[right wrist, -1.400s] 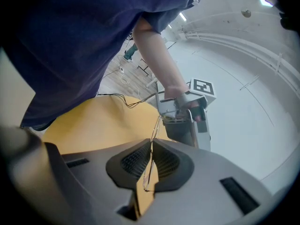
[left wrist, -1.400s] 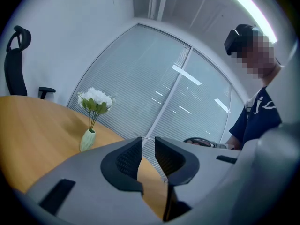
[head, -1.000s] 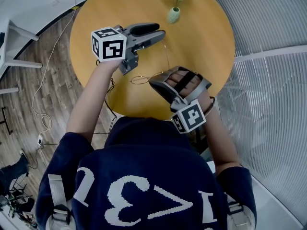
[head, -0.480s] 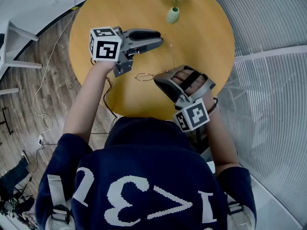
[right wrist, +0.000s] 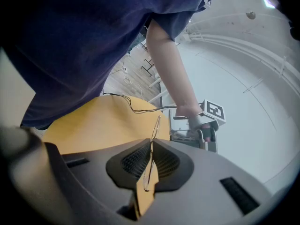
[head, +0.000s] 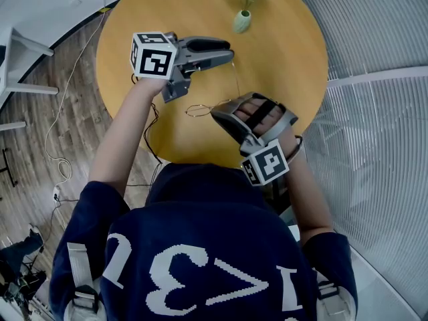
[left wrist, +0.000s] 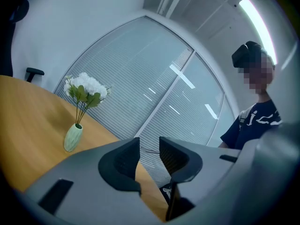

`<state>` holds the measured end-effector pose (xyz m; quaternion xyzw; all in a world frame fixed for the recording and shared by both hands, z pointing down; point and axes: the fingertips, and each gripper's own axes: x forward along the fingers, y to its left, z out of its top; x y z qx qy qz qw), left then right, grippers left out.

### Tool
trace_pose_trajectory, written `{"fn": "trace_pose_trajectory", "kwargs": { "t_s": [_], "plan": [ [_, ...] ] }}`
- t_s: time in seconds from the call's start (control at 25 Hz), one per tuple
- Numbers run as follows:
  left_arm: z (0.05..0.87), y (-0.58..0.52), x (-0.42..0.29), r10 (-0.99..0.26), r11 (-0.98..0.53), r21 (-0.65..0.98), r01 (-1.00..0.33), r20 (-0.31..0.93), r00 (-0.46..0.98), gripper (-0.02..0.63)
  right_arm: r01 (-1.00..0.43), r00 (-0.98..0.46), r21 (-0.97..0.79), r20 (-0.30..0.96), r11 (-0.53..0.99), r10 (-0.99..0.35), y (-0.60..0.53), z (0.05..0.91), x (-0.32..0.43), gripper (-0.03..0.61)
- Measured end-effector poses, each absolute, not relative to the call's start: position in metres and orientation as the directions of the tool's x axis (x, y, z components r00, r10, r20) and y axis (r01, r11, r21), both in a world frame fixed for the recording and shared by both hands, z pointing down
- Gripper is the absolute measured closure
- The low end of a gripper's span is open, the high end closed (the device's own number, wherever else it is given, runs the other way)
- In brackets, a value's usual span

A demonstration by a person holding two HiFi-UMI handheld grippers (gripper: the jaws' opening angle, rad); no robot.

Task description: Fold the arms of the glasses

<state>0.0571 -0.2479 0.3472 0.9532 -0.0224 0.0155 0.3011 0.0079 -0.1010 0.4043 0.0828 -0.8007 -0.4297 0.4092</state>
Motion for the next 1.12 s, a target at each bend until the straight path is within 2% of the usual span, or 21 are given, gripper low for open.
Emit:
{"fn": "trace_pose_trajectory", "kwargs": {
  "t_s": [0.08, 0.2, 0.6, 1.12],
  "plan": [
    [0.345, -0.245, 0.058, 0.000, -0.806, 0.591, -0.015, 0.025, 1.000, 0.523, 0.219, -0.650, 0.753, 0.587, 0.620, -0.483, -0.104, 0.407, 0.011, 0.545],
    [0.340, -0.244, 0.054, 0.018, -0.780, 0.625, 0.029, -0.023, 1.000, 0.548, 0.205, -0.647, 0.751, 0.585, 0.627, -0.489, -0.108, 0.411, 0.017, 0.545],
    [0.350, -0.244, 0.037, 0.006, -0.776, 0.631, -0.003, 0.012, 1.000, 0.548, 0.060, -0.647, 0.708, 0.565, 0.704, -0.513, -0.140, 0.404, 0.034, 0.545],
    [0.380, -0.198, 0.008, -0.075, -0.720, 0.693, -0.041, -0.019, 0.997, 0.548, -0.113, -0.649, 0.633, 0.536, 0.766, -0.539, -0.148, 0.401, 0.045, 0.545]
  ]
}}
